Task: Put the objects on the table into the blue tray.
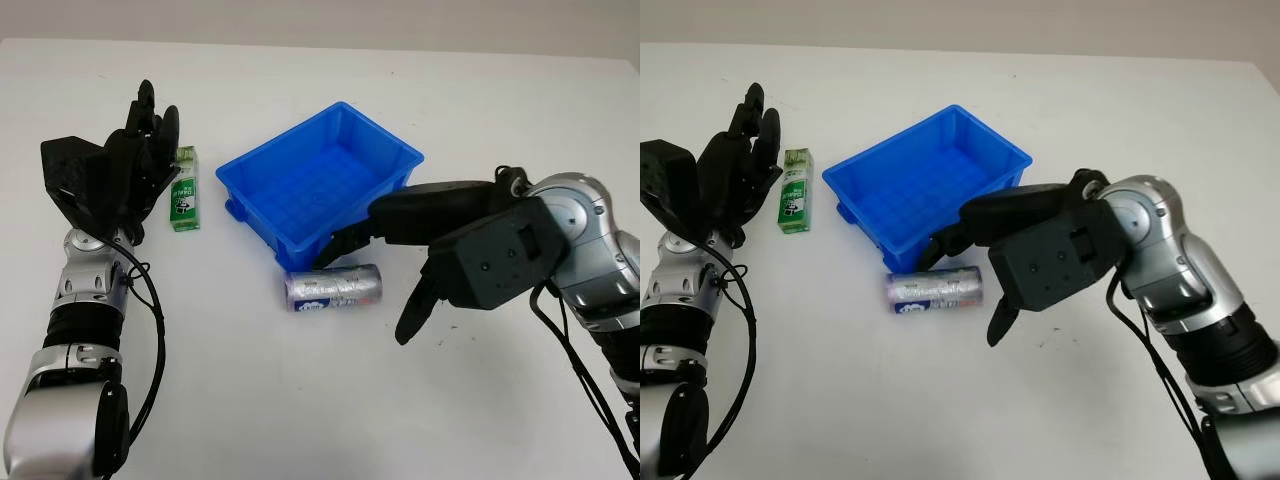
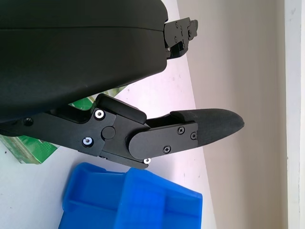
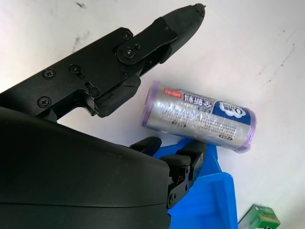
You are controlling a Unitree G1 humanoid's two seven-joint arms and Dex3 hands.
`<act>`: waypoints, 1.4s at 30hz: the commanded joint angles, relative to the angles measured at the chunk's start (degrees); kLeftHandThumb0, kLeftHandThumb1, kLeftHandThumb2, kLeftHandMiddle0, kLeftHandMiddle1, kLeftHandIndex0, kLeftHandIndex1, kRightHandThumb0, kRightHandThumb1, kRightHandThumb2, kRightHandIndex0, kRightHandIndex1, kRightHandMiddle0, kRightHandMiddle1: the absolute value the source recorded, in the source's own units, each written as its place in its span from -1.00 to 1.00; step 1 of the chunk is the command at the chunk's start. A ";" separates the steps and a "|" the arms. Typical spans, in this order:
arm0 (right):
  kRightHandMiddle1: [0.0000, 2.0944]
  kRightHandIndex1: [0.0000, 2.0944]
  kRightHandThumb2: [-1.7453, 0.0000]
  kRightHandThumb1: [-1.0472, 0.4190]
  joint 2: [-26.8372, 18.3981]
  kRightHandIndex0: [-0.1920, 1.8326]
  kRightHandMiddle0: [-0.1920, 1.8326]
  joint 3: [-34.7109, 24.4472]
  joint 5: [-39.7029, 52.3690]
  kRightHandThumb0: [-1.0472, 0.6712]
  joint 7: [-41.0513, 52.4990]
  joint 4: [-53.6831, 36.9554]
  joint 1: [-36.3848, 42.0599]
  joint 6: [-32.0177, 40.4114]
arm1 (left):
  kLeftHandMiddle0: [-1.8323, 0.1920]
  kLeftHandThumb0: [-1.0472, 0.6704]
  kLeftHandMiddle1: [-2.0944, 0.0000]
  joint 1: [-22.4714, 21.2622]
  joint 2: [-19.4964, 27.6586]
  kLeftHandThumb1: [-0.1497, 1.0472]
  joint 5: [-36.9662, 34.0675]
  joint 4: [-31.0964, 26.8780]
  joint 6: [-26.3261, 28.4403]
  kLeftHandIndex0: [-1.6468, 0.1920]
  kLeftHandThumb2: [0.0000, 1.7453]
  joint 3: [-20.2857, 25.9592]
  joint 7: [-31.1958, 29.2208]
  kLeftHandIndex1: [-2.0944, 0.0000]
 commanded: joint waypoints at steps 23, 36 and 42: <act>0.42 0.87 0.93 -0.75 3.76 0.01 -0.34 4.51 -19.00 -0.35 -33.04 14.62 6.37 -41.89 | 1.00 -0.69 1.00 0.49 -0.12 1.00 -0.40 -0.19 -1.37 1.00 -0.31 0.22 -0.37 1.00; 1.00 1.00 0.93 -0.89 5.00 0.53 0.23 2.05 -13.60 -0.40 -36.65 19.38 4.43 -49.33 | 1.00 -0.70 1.00 -0.18 0.14 1.00 -0.21 -0.21 -0.86 1.00 -0.33 0.09 0.00 1.00; 1.00 1.00 0.92 -0.95 5.76 0.59 0.29 -2.07 15.40 -0.21 -17.72 9.80 1.61 -25.07 | 1.00 -0.68 1.00 -0.32 0.26 1.00 0.08 -0.52 -0.28 1.00 -0.33 -0.08 0.34 1.00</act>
